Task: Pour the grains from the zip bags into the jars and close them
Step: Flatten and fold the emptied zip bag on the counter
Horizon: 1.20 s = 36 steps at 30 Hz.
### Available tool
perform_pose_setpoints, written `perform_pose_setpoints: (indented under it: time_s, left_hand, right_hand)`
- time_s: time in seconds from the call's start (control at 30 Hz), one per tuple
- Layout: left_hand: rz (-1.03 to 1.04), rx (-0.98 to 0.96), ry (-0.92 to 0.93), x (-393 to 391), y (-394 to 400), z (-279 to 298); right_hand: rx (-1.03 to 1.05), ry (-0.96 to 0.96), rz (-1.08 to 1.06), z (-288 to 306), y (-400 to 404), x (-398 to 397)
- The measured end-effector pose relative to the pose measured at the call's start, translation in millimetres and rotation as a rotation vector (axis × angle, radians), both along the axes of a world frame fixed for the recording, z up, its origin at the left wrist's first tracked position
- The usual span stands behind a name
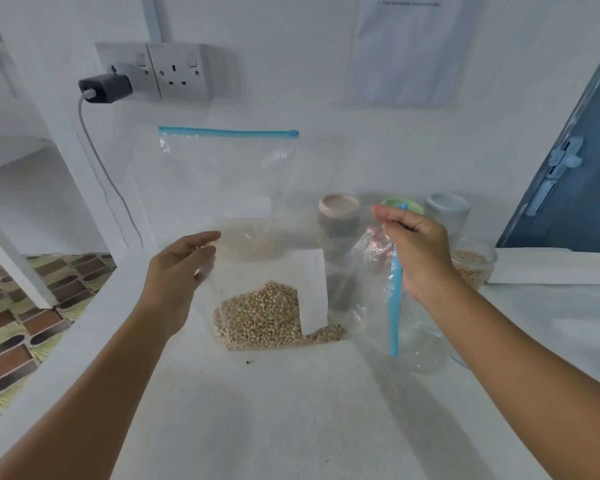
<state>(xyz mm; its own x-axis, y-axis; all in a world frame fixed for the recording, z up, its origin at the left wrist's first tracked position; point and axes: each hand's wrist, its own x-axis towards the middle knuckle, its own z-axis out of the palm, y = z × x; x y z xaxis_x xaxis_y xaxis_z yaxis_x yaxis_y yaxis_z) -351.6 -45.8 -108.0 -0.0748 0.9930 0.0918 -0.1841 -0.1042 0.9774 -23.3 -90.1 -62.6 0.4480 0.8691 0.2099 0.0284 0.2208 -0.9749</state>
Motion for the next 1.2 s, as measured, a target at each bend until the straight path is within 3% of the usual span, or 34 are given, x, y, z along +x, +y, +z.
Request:
perform_pose_setpoints:
  time_s: [0.13, 0.3, 0.4, 0.57, 0.77, 1.0, 1.2]
  left_hand:
    - [0.012, -0.074, -0.09, -5.5, 0.0, 5.5]
    - [0.051, -0.073, -0.04, -8.1, 8.7, 9.2]
    - [0.132, -0.046, 0.071, -8.2, 11.1, 11.0]
    - [0.265, 0.07, 0.408, -16.6, 11.1, 10.3]
    - [0.175, -0.032, 0.305, -13.1, 16.4, 20.3]
    - [0.297, 0.089, 0.321, -7.9, 12.1, 24.3]
    - [0.165, -0.008, 0.303, -8.1, 16.0, 21.1]
  right_hand:
    - [0.0, 0.003, 0.013, -1.5, -0.2, 0.4]
    - [-0.008, -0.031, 0.016, 1.4, 0.2, -2.1]
    - [-0.005, -0.055, 0.01, 0.2, 0.2, -2.2]
    - [-0.004, -0.06, 0.006, -0.2, 3.2, -3.6]
    - [-0.019, -0.075, -0.002, -0.5, 5.8, -8.5]
    - [-0.027, -0.061, -0.065, 0.8, 6.5, -7.0]
    - [-0.048, -0.071, -0.065, -2.5, 5.4, -8.6]
